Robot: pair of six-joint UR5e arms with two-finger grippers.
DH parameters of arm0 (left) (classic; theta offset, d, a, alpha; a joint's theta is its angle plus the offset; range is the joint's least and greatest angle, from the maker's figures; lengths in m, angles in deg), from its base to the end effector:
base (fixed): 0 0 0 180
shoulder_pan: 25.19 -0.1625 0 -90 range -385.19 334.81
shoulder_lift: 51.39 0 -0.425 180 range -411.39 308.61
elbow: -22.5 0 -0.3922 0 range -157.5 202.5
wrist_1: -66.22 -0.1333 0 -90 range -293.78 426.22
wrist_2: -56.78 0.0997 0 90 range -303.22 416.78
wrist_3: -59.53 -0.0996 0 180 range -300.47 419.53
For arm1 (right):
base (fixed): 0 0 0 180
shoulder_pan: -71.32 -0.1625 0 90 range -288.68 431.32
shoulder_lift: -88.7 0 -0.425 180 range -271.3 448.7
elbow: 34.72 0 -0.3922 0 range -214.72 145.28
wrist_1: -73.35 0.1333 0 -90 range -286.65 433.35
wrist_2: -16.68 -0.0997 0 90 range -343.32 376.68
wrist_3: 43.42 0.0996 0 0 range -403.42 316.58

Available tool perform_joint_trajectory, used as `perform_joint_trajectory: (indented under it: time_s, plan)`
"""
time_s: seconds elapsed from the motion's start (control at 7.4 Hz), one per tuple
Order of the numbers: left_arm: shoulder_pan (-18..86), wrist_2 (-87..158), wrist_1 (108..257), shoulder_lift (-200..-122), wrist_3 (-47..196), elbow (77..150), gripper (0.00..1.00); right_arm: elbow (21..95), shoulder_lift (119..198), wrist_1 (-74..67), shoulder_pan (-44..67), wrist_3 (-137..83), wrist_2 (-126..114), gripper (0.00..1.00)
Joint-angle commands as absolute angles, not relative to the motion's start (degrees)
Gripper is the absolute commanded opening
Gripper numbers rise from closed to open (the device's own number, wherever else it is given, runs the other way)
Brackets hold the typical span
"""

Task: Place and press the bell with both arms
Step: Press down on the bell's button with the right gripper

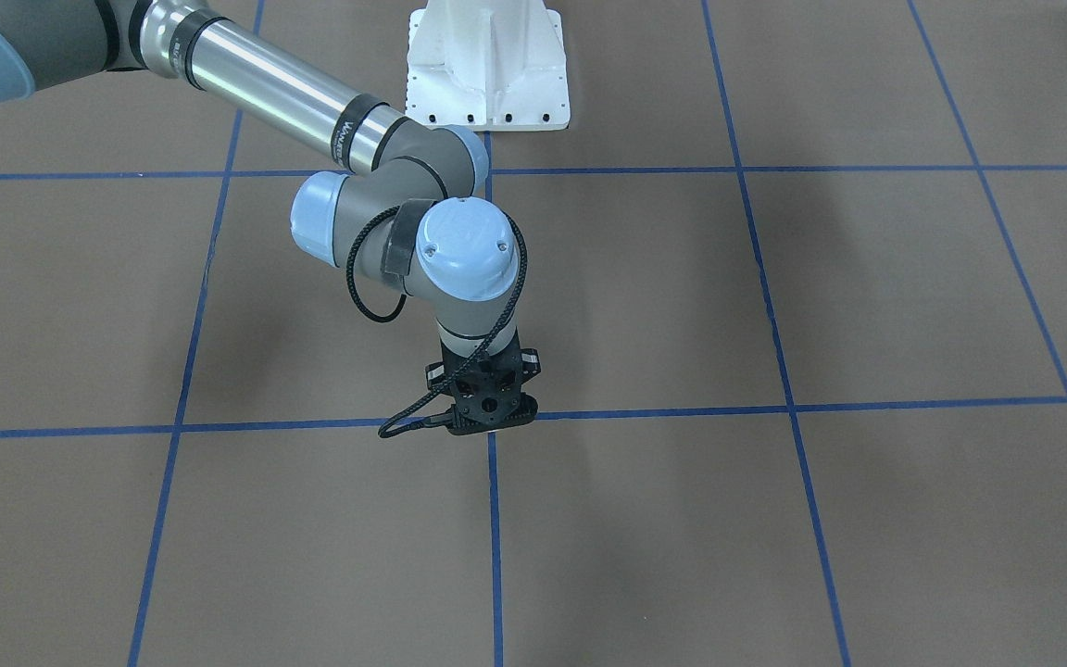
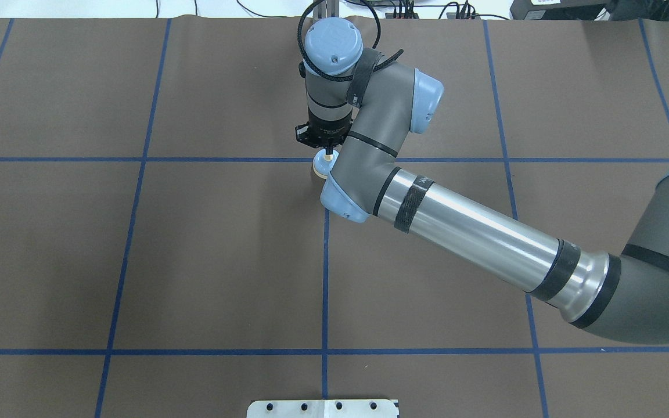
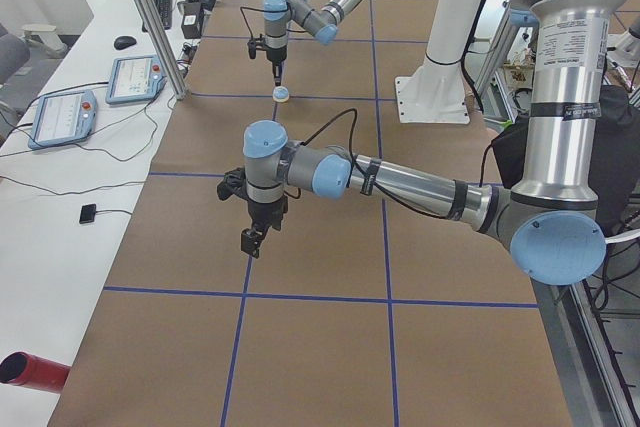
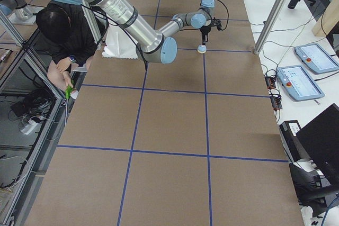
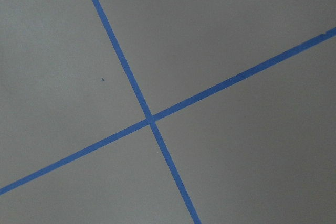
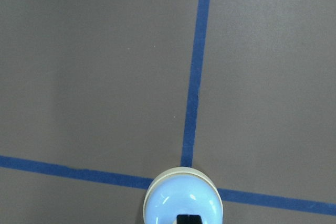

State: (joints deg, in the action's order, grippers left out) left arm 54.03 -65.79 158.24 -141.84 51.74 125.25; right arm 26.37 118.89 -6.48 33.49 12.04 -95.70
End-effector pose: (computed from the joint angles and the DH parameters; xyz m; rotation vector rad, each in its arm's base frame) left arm 0.0159 -0.5094 0.5527 0.2451 0.5752 0.3890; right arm -0.6046 -0.5903 0.1787 0.1161 -0.7912 -0.0856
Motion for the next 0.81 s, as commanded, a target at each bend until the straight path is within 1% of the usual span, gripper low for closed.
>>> perform_joint_trajectory:
  time_s: [0.0,0.68]
  plan:
    - [54.35,-65.74,158.24,-141.83,51.71,125.25,1.00,25.67,118.85,-6.45,33.53,12.04,-95.64,0.00]
    - [54.70,-65.65,158.24,-141.83,51.71,125.16,1.00,24.52,118.85,-5.23,34.23,12.04,-95.47,0.00]
